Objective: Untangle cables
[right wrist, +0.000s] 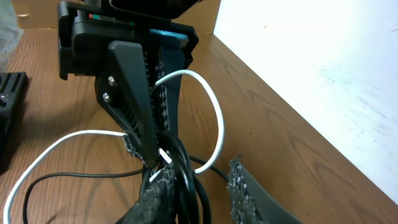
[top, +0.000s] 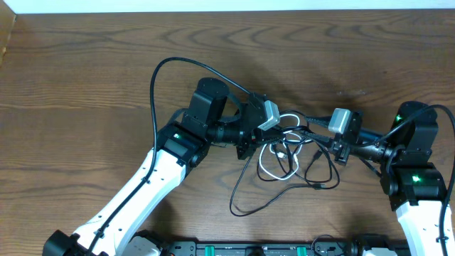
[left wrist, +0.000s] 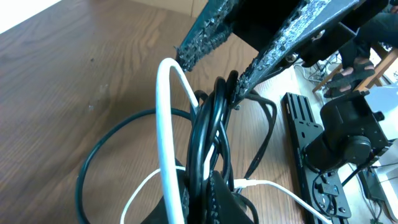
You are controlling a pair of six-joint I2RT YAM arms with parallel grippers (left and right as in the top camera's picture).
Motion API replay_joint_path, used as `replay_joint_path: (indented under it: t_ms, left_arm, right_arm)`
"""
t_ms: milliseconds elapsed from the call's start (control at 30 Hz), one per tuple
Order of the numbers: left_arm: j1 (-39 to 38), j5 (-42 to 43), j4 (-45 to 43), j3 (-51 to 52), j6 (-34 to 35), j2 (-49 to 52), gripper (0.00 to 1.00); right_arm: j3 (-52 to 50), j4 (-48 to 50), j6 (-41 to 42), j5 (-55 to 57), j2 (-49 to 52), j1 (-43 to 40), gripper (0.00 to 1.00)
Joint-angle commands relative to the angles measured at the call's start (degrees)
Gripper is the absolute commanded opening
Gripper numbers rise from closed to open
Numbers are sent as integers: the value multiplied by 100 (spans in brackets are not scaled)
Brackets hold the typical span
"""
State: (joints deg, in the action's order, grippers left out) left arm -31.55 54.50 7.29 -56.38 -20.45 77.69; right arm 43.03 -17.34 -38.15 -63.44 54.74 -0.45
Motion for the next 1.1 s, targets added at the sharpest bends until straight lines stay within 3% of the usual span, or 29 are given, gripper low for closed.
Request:
replay_joint_path:
  t_ms: [0,200,433,533,733,967,1067]
  left_arm:
    - [-4,98,-7,33,-92,-20,8]
    - [-4,295,-96,33,-92,-20,7]
    - [-2,282,-177,33,-92,-20,8]
    - [-2,31,-175,33,-90,-20,8]
    - [-2,-1014,-142,33,-66,-20,8]
    - [-2,-3421,-4,37,704,-20,8]
    - [-4,-3477,17,37,793,-20,13]
  right_arm:
    - [24,-85,-28,55,26,55,24]
    - [24,-175,-28,20,278,57,27]
    - [24,-151,-28,-168,435,55,3]
    - [24,-133,-24,-170,428,55,1]
    - [26,-122,-4,-321,358,55,1]
    - [26,122,205,-632,177,55,1]
    - [26,127,212,-621,155,55,1]
